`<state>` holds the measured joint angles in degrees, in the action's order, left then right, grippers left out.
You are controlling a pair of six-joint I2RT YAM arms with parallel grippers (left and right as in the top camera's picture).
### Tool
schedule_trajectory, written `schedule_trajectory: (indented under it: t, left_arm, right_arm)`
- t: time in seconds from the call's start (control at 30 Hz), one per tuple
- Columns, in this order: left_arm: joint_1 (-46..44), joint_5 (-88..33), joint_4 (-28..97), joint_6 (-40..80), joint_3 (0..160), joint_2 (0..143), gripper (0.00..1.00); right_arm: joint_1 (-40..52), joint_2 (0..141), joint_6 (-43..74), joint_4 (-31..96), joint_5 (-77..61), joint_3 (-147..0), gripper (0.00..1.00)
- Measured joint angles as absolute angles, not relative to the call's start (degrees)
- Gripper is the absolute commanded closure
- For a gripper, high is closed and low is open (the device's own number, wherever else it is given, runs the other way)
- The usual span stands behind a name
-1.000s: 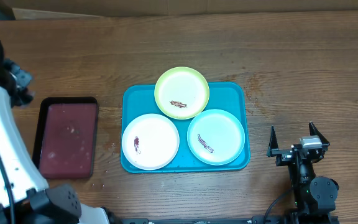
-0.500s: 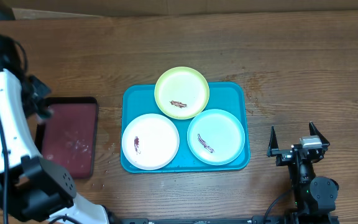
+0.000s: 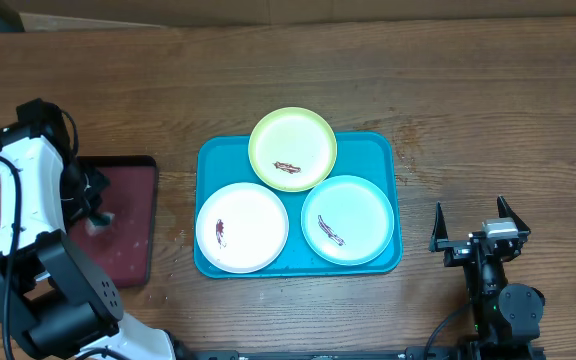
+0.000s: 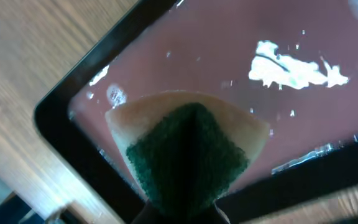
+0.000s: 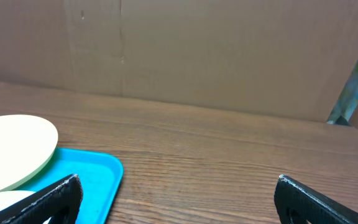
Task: Clean dirty plates on tray and stack at the side
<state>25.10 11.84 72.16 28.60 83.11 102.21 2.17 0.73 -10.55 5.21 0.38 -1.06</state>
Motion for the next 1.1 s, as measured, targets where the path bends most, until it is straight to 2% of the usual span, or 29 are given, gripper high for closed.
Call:
schedule_trajectory:
  t: [0.13, 0.27, 0.43, 0.57, 0.8, 1.1]
  left_arm:
    - [24.8, 11.4, 78.0, 28.5, 92.7, 99.7, 0.96]
    - [22.2, 10.2, 79.5, 28.1, 101.6, 91.3, 0.96]
    - [17.2, 5.7, 84.0, 27.9, 104.4, 78.9, 0.96]
    - [13.6, -0.1, 88.8, 25.4, 104.3, 77.5, 0.95]
    - [0.0, -6.6, 83.1, 22.7, 89.3, 80.1, 0.96]
    - [-14.3, -9.9, 59.1, 25.2, 63.7, 82.3, 0.96]
  right_arm:
    - [2.2, 0.7, -10.5, 5.2, 0.4, -1.1, 0.0]
    - [2.2, 0.7, -10.5, 5.2, 0.4, -1.1, 0.0]
    - [2.2, 0.7, -10.5, 5.2, 0.4, -1.1, 0.0]
    - [2.2, 0.7, -10.6, 5.2, 0.4, -1.1, 0.0]
    - [2.2, 0.7, -10.6, 5.1, 0.4, -1.1, 0.0]
    - [2.2, 0.7, -10.6, 5.2, 0.4, -1.1, 0.0]
